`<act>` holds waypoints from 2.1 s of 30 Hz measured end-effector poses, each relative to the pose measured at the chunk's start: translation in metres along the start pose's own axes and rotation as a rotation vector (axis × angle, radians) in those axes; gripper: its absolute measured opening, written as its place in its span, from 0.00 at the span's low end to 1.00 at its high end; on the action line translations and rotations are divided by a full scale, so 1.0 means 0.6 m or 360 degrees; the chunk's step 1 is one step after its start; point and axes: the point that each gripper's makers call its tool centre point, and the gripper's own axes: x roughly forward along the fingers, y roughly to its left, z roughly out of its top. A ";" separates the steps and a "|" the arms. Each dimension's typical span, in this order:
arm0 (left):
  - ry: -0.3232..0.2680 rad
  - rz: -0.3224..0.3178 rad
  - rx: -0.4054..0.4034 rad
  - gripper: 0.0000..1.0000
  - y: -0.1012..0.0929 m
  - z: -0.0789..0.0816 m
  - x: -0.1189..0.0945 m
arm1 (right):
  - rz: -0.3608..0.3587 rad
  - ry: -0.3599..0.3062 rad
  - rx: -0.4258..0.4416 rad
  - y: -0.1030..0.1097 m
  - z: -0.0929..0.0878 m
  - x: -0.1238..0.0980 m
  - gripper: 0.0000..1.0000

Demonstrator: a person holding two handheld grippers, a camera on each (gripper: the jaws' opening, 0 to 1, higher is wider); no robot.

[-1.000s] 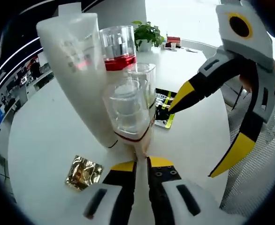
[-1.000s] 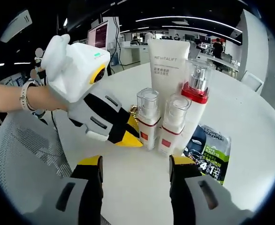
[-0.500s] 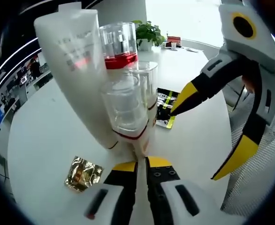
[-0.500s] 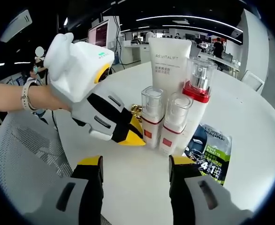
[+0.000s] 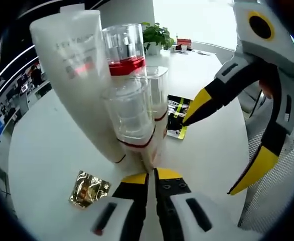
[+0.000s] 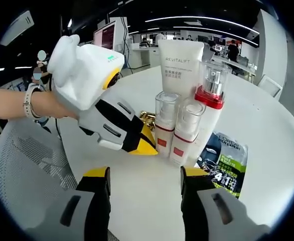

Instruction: Arrange the skincare products in the storage area until every visible bottle or jar stands upright without overlapping.

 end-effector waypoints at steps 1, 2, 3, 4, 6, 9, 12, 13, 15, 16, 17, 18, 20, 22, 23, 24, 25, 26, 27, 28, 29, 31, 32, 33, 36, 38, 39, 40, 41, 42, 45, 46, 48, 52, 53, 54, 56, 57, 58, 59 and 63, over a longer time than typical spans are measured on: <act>0.0001 -0.0002 0.0004 0.04 0.000 0.000 0.000 | -0.0005 -0.0002 -0.0004 -0.001 0.001 0.000 0.56; 0.0004 -0.0003 0.0006 0.04 -0.001 0.000 0.000 | -0.0008 -0.0005 -0.0004 -0.001 0.001 0.000 0.56; 0.0006 -0.0005 0.0007 0.04 0.000 -0.001 0.001 | -0.0009 -0.0007 -0.0002 -0.002 0.002 -0.001 0.56; 0.0007 -0.0006 0.0009 0.04 0.000 -0.001 0.002 | -0.0017 -0.0013 -0.0002 -0.003 0.003 -0.001 0.56; 0.0009 -0.0003 0.0008 0.04 0.001 -0.002 0.003 | -0.0029 -0.0022 0.0000 -0.005 0.005 -0.003 0.54; 0.0009 0.0002 0.0013 0.04 0.003 -0.002 0.004 | -0.0039 -0.0035 -0.0003 -0.007 0.007 -0.005 0.50; 0.0008 0.0003 0.0012 0.04 0.003 -0.002 0.004 | -0.0092 -0.0013 -0.0056 -0.016 0.006 -0.007 0.47; 0.0007 0.0002 0.0012 0.04 0.003 -0.001 0.004 | -0.0106 -0.0003 -0.0075 -0.018 0.004 -0.007 0.45; 0.0006 0.0000 0.0014 0.04 0.002 -0.001 0.004 | -0.0133 0.0018 -0.0102 -0.023 0.002 -0.008 0.43; 0.0004 0.0001 0.0016 0.04 0.003 -0.001 0.005 | -0.0144 0.0023 -0.0126 -0.025 0.003 -0.008 0.42; 0.0004 0.0002 0.0023 0.04 0.003 0.000 0.005 | -0.0149 0.0023 -0.0138 -0.025 0.003 -0.008 0.39; 0.0003 0.0001 0.0029 0.03 0.003 0.001 0.005 | -0.0158 0.0023 -0.0155 -0.027 0.004 -0.009 0.35; -0.0001 -0.0001 0.0032 0.03 0.003 0.001 0.004 | -0.0165 0.0020 -0.0167 -0.029 0.006 -0.009 0.30; -0.0007 0.0000 0.0016 0.03 0.002 0.002 0.003 | -0.0166 0.0024 -0.0170 -0.033 0.006 -0.008 0.26; -0.0010 0.0001 0.0014 0.03 0.002 0.002 0.003 | -0.0178 0.0032 -0.0161 -0.040 0.004 -0.010 0.25; -0.0010 0.0006 0.0015 0.03 0.001 0.001 0.003 | -0.0185 0.0035 -0.0160 -0.044 0.004 -0.010 0.24; -0.0009 0.0007 0.0017 0.03 0.001 0.001 0.003 | -0.0198 0.0046 -0.0167 -0.051 0.003 -0.009 0.23; -0.0010 0.0004 0.0024 0.03 -0.001 0.001 0.003 | -0.0210 0.0058 -0.0174 -0.057 0.002 -0.009 0.22; -0.0009 0.0000 0.0035 0.03 -0.002 0.002 0.004 | -0.0223 0.0060 -0.0180 -0.065 0.004 -0.008 0.22; -0.0008 0.0000 0.0043 0.03 -0.002 0.002 0.004 | -0.0228 0.0060 -0.0174 -0.070 0.006 -0.007 0.22; -0.0010 0.0005 0.0052 0.02 -0.003 0.002 0.003 | -0.0236 0.0053 -0.0165 -0.077 0.010 -0.005 0.22; -0.0012 0.0008 0.0053 0.03 -0.001 0.002 0.003 | -0.0239 0.0045 -0.0153 -0.085 0.016 0.000 0.21; -0.0013 0.0010 0.0050 0.03 -0.001 0.003 0.003 | -0.0238 0.0042 -0.0153 -0.086 0.017 0.003 0.21; -0.0019 0.0016 0.0043 0.03 0.003 0.004 0.003 | -0.0233 0.0046 -0.0152 -0.087 0.017 0.006 0.21; -0.0031 0.0025 0.0033 0.05 0.006 0.006 0.002 | -0.0227 0.0080 -0.0171 -0.089 0.011 0.017 0.19; -0.0035 0.0027 0.0024 0.05 0.006 0.006 0.002 | -0.0220 0.0106 -0.0188 -0.092 0.007 0.023 0.18; -0.0036 0.0026 0.0026 0.05 0.006 0.006 0.003 | -0.0217 0.0109 -0.0188 -0.093 0.006 0.025 0.17; -0.0034 0.0026 0.0022 0.05 0.006 0.005 0.003 | -0.0212 0.0115 -0.0178 -0.092 0.004 0.028 0.17; -0.0035 0.0026 0.0020 0.05 0.005 0.005 0.003 | -0.0204 0.0120 -0.0172 -0.091 0.003 0.029 0.18; -0.0035 0.0027 0.0019 0.06 0.005 0.005 0.003 | -0.0201 0.0123 -0.0168 -0.091 0.002 0.031 0.18; -0.0029 0.0028 0.0016 0.07 0.005 0.003 0.004 | -0.0199 0.0134 -0.0163 -0.093 -0.001 0.036 0.18; -0.0025 0.0030 0.0017 0.07 0.005 0.002 0.004 | -0.0201 0.0135 -0.0164 -0.093 -0.002 0.038 0.18; -0.0024 0.0035 0.0022 0.07 0.006 0.001 0.003 | -0.0206 0.0135 -0.0163 -0.095 -0.002 0.040 0.18; -0.0031 0.0041 0.0025 0.09 0.007 0.002 0.004 | -0.0209 0.0120 -0.0135 -0.097 -0.001 0.042 0.17; -0.0037 0.0039 0.0025 0.09 0.006 0.003 0.004 | -0.0203 0.0110 -0.0118 -0.097 0.000 0.042 0.17; -0.0042 0.0038 0.0024 0.10 0.006 0.004 0.004 | -0.0203 0.0098 -0.0097 -0.100 0.001 0.043 0.17; -0.0044 0.0035 0.0030 0.09 0.005 0.005 0.005 | -0.0202 0.0093 -0.0081 -0.101 0.001 0.043 0.17; -0.0044 0.0035 0.0031 0.09 0.005 0.005 0.005 | -0.0204 0.0093 -0.0078 -0.101 0.001 0.043 0.17; -0.0044 0.0035 0.0034 0.09 0.005 0.005 0.006 | -0.0205 0.0093 -0.0074 -0.099 0.000 0.043 0.17; -0.0045 0.0035 0.0036 0.09 0.005 0.005 0.006 | -0.0204 0.0095 -0.0072 -0.099 -0.001 0.043 0.17; -0.0044 0.0038 0.0040 0.09 0.004 0.005 0.007 | -0.0202 0.0100 -0.0071 -0.098 -0.002 0.046 0.17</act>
